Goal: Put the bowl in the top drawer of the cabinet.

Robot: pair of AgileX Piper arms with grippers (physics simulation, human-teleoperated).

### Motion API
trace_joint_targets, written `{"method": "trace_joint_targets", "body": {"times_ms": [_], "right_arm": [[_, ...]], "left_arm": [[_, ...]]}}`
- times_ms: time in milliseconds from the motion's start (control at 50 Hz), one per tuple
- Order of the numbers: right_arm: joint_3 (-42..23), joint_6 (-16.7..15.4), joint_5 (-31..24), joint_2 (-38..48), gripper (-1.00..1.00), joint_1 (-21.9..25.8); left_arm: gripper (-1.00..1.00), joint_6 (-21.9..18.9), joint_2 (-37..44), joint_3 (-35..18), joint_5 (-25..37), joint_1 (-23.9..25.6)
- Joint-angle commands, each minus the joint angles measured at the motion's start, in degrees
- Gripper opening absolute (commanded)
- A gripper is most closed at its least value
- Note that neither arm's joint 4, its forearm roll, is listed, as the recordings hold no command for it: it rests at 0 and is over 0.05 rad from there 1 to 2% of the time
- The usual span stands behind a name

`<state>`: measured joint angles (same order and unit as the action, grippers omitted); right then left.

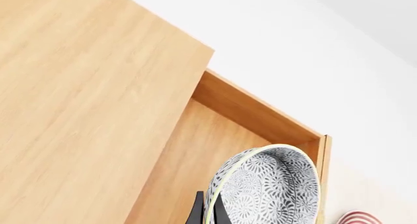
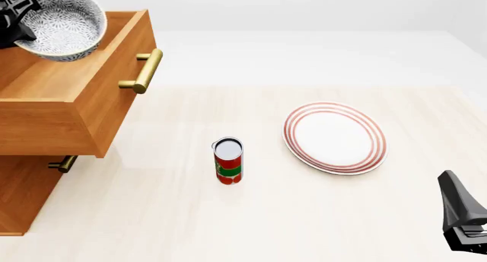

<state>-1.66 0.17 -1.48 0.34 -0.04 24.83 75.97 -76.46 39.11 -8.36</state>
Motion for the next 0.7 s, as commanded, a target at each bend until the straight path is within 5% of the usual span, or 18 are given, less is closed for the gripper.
{"method": "trace_joint_targets", "body": {"times_ms": [20,700], "right_arm": [[0.0,-0.01,0.0,0.0,1.0,-0.01],[0.0,0.0,0.0,0.01,1.0,0.0]], "left_arm": [[-1.0,-0.98,0.54,0.27,-0.43,-0.16],[-1.0,-1.66,2.64,0.76,-1.59,-0.61]]}}
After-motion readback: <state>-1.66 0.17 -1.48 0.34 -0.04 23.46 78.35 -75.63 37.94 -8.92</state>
